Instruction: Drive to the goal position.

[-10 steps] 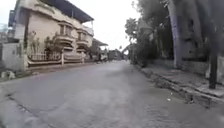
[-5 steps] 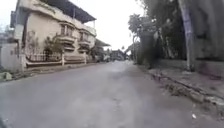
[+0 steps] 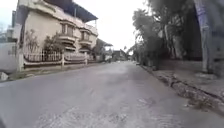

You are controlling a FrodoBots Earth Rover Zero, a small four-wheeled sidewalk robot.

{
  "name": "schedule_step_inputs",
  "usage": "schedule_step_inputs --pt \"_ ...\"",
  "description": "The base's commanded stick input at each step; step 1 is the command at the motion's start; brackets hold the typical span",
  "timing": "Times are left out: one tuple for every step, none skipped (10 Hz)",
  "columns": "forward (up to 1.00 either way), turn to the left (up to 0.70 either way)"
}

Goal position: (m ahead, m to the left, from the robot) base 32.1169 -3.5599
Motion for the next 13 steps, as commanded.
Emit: schedule_step_inputs --pt "1.00 0.00" --pt "1.00 0.00" --pt "1.00 0.00" --pt "1.00 0.00" --pt "1.00 0.00" --pt "1.00 0.00" --pt "1.00 -0.02" --pt "1.00 -0.03" --pt "1.00 -0.03" --pt "1.00 -0.04" --pt "1.00 -0.28" --pt "1.00 -0.37" --pt "1.00 -0.39"
